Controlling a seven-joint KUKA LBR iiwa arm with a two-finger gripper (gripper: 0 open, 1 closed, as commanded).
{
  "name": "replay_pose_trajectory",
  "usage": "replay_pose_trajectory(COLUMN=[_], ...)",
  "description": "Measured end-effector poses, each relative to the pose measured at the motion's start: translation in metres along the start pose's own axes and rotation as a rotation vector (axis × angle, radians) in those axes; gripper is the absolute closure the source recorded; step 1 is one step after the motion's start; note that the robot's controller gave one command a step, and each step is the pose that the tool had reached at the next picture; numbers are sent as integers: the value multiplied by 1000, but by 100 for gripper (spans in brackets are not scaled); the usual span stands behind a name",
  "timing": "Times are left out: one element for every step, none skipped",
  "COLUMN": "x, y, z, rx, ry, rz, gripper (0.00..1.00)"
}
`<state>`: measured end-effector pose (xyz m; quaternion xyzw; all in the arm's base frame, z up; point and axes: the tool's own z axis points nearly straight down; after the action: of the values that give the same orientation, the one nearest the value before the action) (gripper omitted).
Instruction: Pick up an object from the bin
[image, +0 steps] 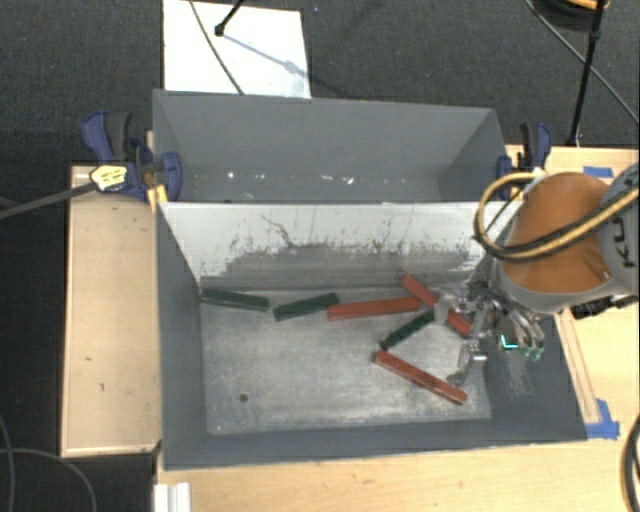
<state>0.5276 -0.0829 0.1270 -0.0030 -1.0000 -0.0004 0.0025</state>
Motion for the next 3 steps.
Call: replay_pose_trajectory(x=[52, 51, 51], y=[23, 28, 33], z=[59, 25, 27], rx=[-1, 1, 0], ry=[-5, -11, -8], rz=[33, 11, 85], gripper=[0, 0, 0])
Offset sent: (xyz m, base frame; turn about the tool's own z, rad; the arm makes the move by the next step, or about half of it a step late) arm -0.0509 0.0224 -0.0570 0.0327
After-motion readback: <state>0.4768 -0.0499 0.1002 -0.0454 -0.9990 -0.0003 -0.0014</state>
